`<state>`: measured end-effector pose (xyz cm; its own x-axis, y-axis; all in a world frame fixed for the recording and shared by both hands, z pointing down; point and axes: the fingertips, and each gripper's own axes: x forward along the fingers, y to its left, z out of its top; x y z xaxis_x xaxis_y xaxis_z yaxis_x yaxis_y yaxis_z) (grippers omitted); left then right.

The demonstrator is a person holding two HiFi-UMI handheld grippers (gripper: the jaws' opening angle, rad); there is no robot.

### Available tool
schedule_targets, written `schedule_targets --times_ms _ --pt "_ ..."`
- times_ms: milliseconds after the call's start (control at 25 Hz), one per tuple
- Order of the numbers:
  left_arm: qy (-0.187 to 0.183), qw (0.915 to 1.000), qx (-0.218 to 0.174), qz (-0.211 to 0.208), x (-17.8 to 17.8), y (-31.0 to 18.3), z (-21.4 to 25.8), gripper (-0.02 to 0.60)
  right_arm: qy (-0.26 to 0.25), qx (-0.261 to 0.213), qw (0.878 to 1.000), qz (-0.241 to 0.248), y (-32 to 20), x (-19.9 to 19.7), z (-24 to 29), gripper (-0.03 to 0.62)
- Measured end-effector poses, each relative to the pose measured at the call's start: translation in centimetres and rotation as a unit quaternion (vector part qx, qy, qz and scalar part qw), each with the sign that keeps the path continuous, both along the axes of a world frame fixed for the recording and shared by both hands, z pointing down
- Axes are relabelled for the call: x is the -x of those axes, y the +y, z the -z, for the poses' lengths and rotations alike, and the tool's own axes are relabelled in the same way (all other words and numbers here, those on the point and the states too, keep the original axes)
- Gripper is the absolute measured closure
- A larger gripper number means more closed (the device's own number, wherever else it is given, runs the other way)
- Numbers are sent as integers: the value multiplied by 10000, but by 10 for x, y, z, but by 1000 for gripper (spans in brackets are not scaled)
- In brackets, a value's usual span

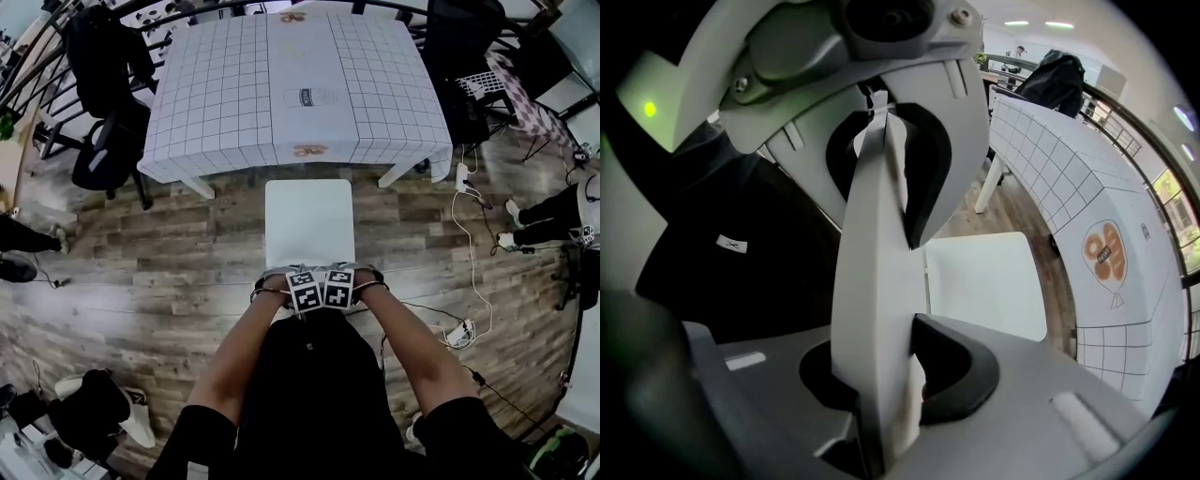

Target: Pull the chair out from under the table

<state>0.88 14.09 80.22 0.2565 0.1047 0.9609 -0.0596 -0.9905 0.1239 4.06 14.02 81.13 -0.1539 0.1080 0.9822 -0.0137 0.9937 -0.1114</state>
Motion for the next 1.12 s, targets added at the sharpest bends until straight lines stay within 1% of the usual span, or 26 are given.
schedule_targets --times_ms 80,240,400,600,800,1120 --pt "14 10000 9 -17 2 13 1 485 -15 47 10000 -23 13 2 2 500" --pt "21 9999 54 -93 6 21 9 485 -35 58 9999 -113 21 6 10 503" --pt "6 9999 26 -102 8 57 0 485 -39 15 9999 -130 57 8 1 503" --pt "-47 9999 4 -111 10 80 -2 485 -1 -45 10000 -42 80 10 -1 504" --pt "-116 9995 16 -300 13 105 -3 485 46 -106 9999 83 103 13 -2 511" --pt "-71 9998 99 -125 15 129 -3 479 16 -88 10000 38 126 15 -2 510"
